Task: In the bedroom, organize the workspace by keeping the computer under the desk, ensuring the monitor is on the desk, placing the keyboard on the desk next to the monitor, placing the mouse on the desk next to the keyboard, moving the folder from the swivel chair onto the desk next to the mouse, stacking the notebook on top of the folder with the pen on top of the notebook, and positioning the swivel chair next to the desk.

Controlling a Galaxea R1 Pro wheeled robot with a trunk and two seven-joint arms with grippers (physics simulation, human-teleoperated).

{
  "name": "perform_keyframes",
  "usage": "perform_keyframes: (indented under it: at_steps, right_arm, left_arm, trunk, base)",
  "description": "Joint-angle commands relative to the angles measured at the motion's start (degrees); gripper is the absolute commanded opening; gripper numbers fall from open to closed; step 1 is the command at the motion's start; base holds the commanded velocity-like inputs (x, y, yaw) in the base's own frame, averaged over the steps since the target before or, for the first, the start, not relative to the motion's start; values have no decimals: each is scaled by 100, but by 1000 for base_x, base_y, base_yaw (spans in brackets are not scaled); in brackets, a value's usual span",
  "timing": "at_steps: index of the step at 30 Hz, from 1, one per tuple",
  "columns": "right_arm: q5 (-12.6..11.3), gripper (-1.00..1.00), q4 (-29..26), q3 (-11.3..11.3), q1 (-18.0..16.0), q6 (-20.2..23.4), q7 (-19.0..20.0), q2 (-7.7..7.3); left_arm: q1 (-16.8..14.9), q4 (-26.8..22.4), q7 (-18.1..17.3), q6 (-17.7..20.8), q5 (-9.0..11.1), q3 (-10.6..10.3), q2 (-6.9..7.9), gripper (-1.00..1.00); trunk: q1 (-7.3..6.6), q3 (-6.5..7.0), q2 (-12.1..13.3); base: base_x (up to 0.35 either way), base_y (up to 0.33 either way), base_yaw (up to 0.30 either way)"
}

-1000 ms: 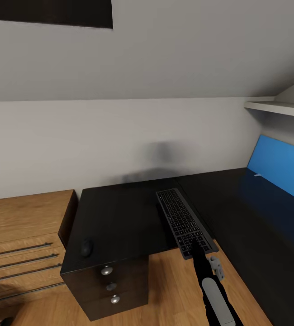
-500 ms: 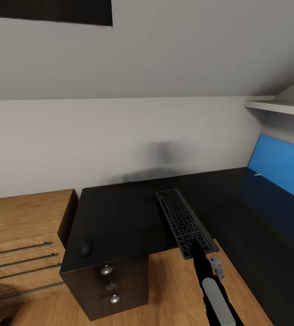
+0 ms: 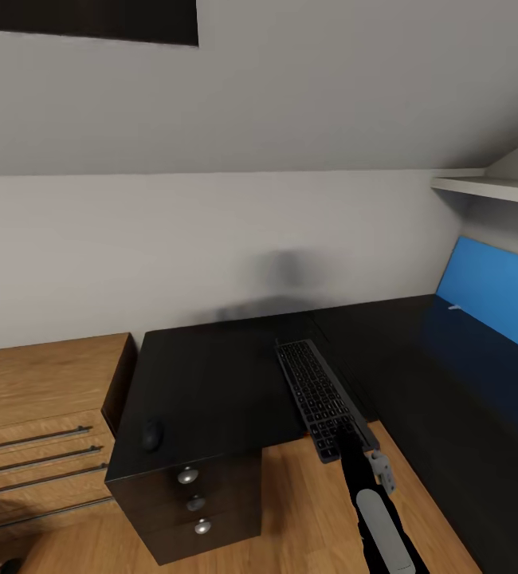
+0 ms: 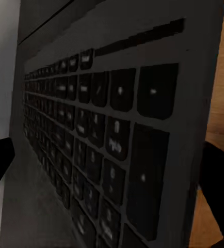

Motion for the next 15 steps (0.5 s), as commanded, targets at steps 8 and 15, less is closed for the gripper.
perform_keyframes:
  at_steps: [8, 15]
  right_arm:
    - [-55, 100, -6, 0, -3, -25, -15, 2]
    - [-52, 100, -6, 1, -3, -25, -17, 2]
  left_arm:
    - [-5, 0, 57, -22, 6, -56, 3, 100]
    - [-5, 1, 57, -21, 6, -57, 3, 100]
  trunk:
    - [0, -6, -4]
    - [0, -6, -4]
  base:
    - [0, 0, 0]
    - [0, 0, 0]
